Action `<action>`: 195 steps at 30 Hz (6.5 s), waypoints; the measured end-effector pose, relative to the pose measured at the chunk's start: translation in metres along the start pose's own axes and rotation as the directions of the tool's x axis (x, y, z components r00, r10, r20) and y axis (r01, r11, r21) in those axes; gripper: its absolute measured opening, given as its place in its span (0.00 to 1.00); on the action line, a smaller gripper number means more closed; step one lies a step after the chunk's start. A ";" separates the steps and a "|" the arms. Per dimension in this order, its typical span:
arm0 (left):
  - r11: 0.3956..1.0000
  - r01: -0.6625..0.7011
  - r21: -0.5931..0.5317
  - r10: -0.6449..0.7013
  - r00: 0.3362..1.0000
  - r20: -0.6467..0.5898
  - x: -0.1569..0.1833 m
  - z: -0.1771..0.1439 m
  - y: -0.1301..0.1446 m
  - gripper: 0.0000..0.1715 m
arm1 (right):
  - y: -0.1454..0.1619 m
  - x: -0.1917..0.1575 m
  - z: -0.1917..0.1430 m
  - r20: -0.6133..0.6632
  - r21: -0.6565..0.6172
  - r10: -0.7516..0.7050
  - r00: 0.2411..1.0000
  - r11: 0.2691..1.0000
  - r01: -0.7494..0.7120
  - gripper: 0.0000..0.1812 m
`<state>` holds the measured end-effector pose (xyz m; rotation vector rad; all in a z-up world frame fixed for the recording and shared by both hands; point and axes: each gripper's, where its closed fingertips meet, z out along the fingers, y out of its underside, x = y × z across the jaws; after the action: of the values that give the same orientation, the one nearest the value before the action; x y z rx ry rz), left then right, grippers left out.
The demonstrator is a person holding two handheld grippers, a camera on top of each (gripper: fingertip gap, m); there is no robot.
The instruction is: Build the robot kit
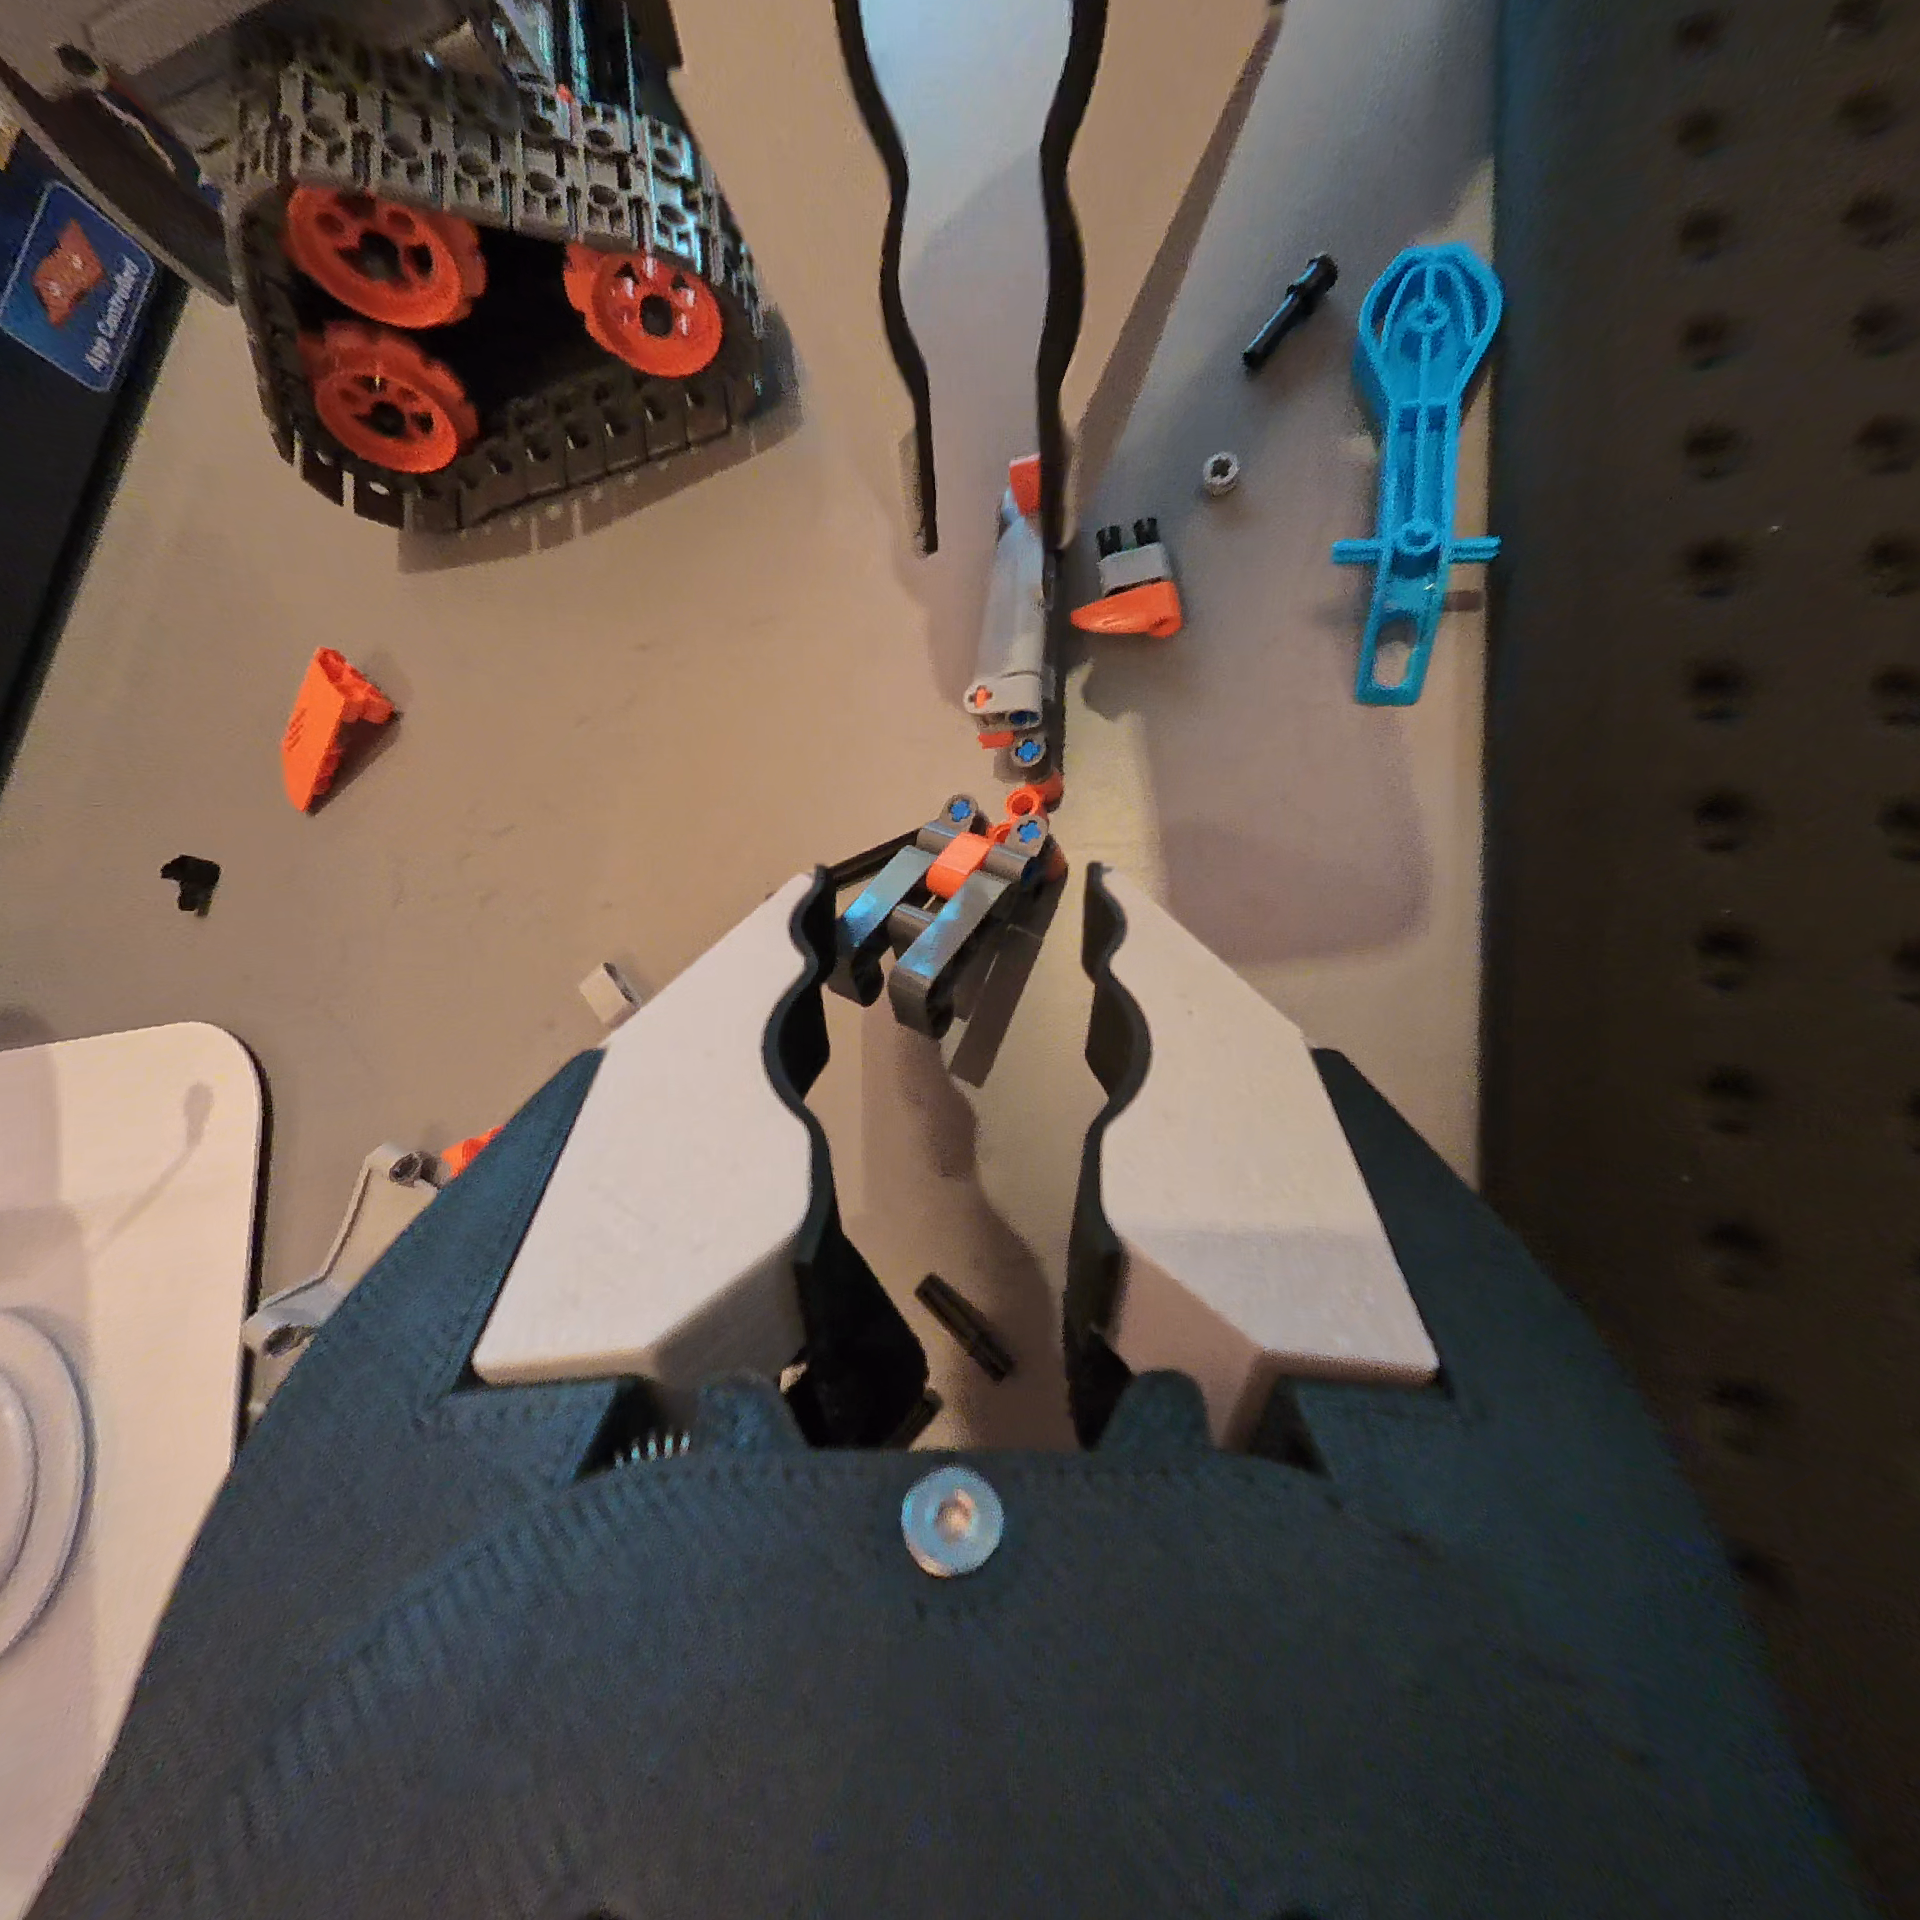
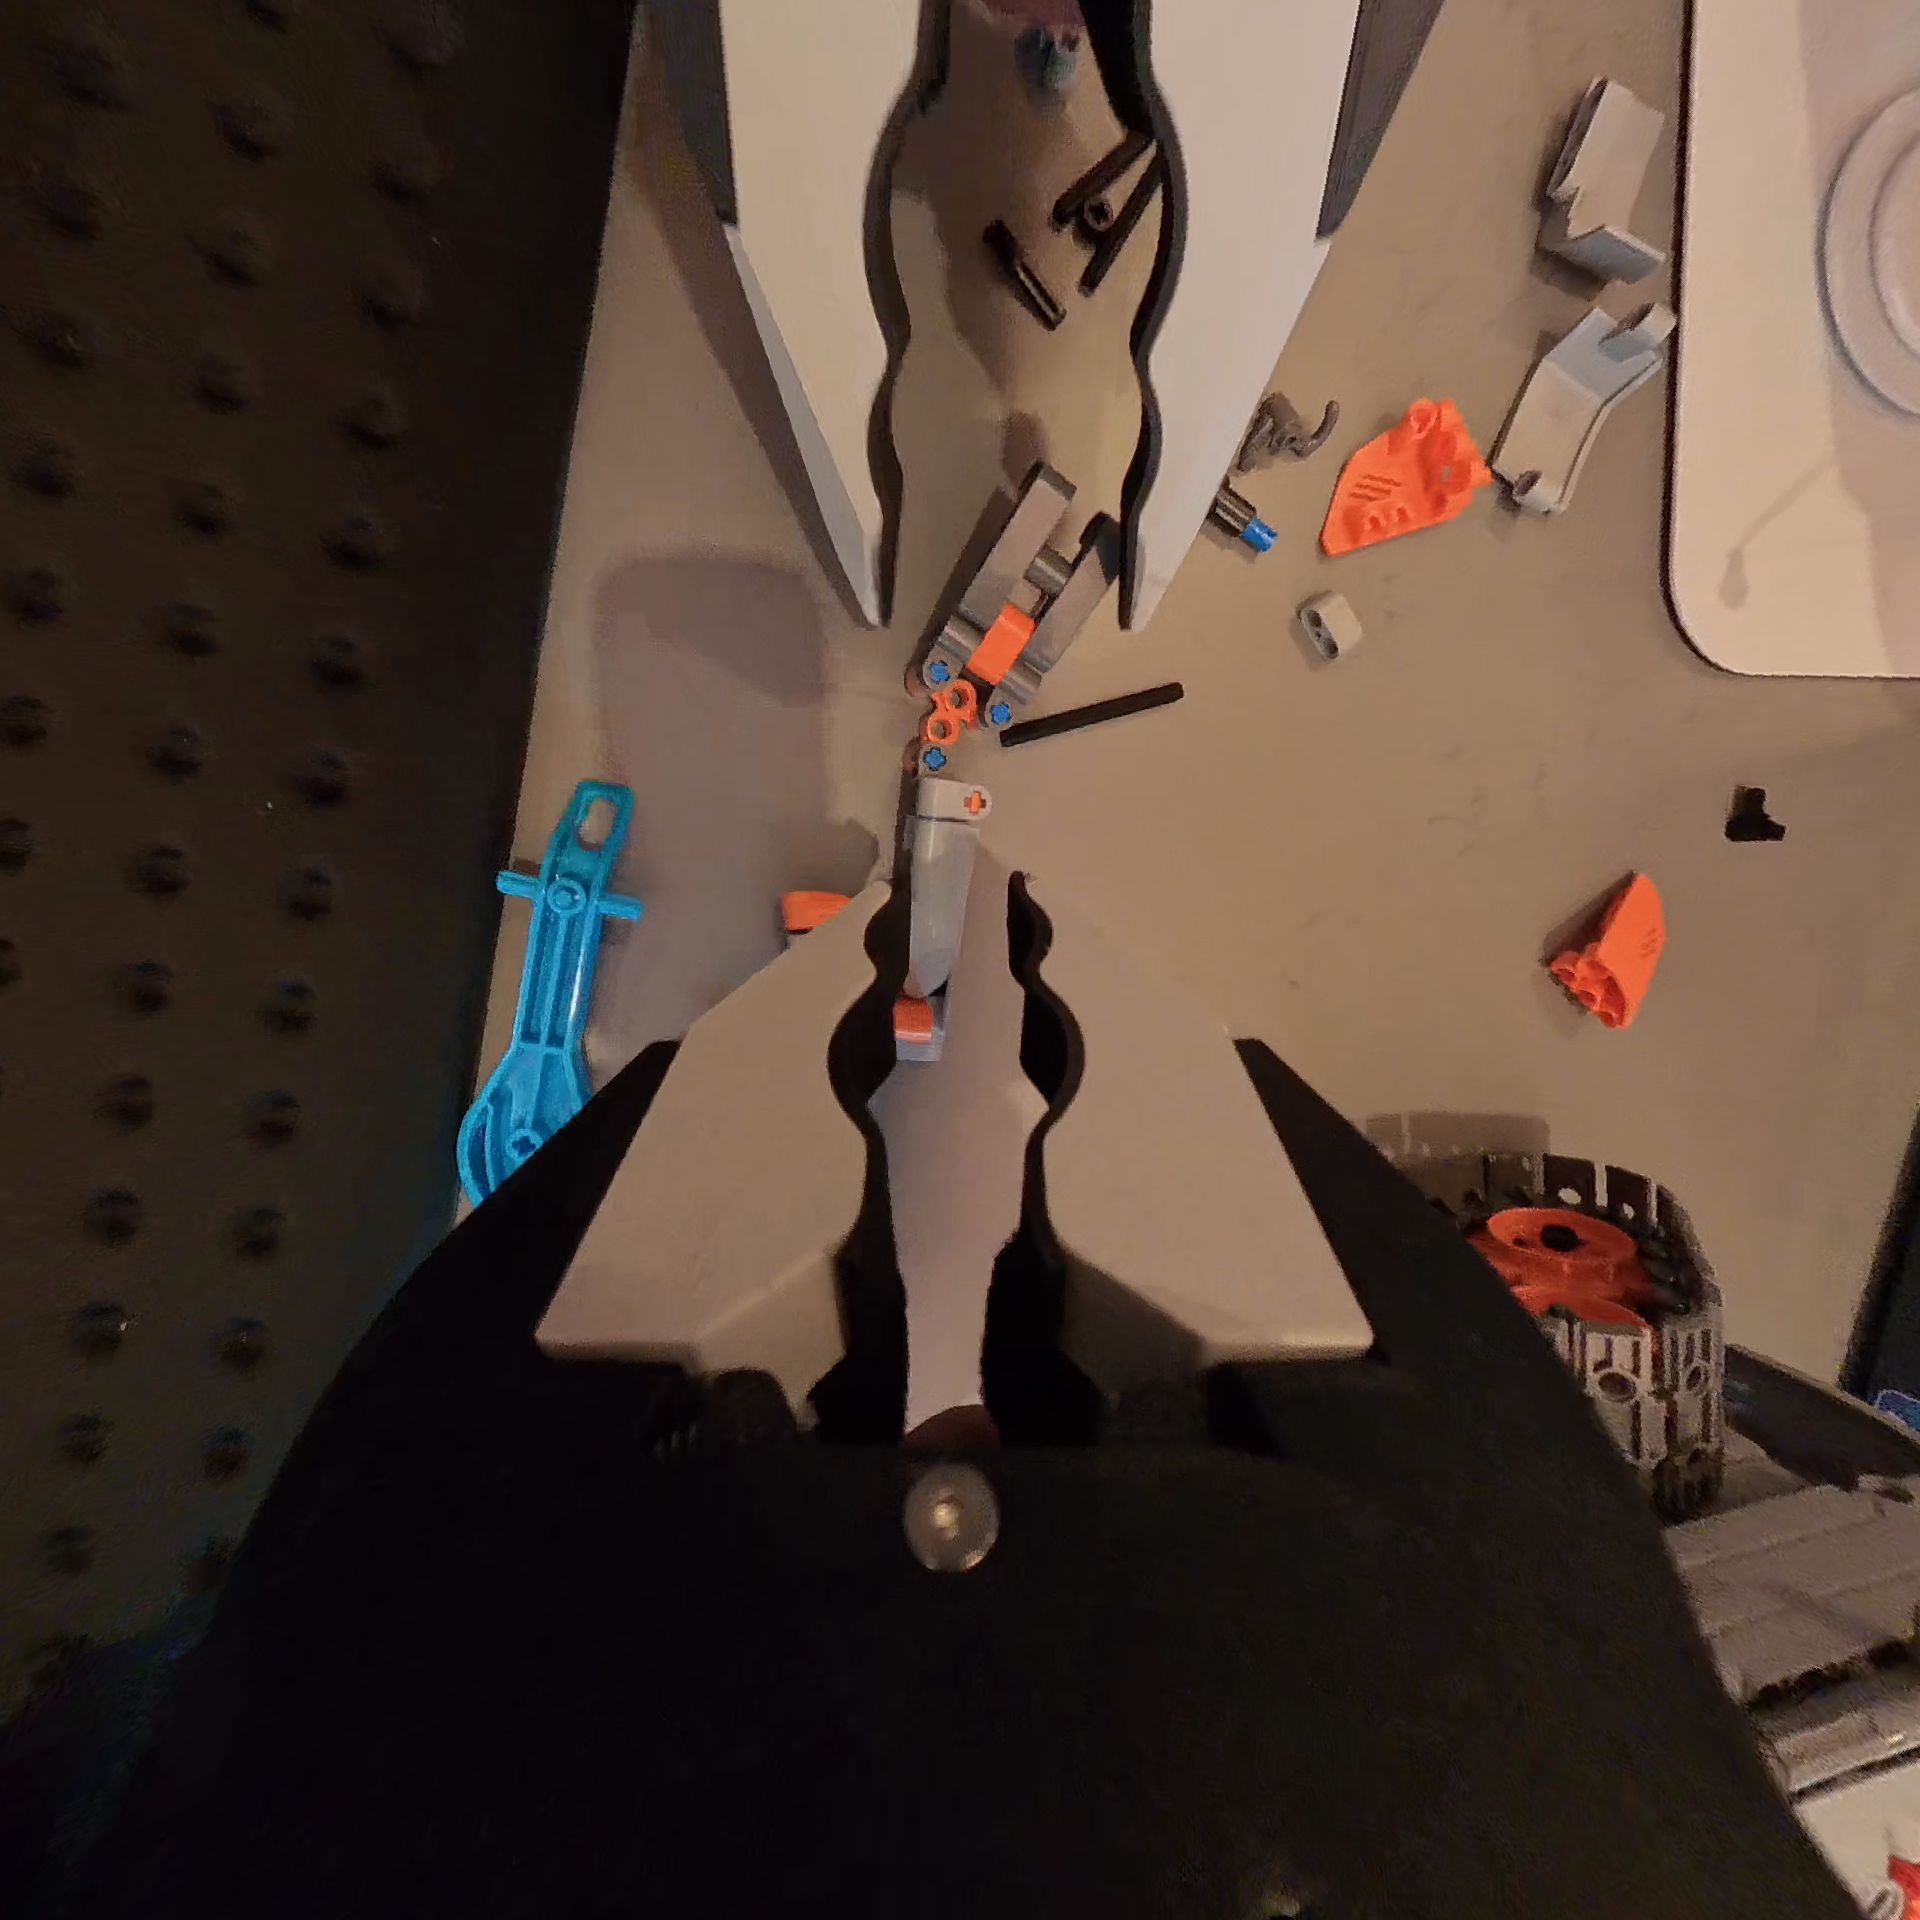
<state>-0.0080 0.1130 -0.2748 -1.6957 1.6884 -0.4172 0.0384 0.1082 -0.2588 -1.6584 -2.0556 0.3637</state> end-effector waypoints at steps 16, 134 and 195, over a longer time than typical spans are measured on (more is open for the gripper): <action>0.997 0.077 0.019 -0.077 0.997 0.017 0.011 0.004 0.011 0.14 | 0.005 0.000 0.027 0.030 0.029 0.104 0.994 0.994 -0.105 0.00; 0.995 0.023 -0.098 -0.039 0.985 -0.169 0.000 0.000 -0.018 0.00 | -0.019 0.005 0.018 0.091 0.250 0.162 0.983 0.951 -0.180 0.01; 1.000 0.012 0.006 -0.011 0.989 -0.146 0.002 0.006 -0.014 0.03 | -0.018 0.003 0.029 0.100 0.033 0.118 0.988 0.992 -0.122 0.00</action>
<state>0.0066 0.1113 -0.2703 -1.7058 1.7797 -0.5636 0.0080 0.1090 -0.2748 -1.7774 -2.0089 0.5323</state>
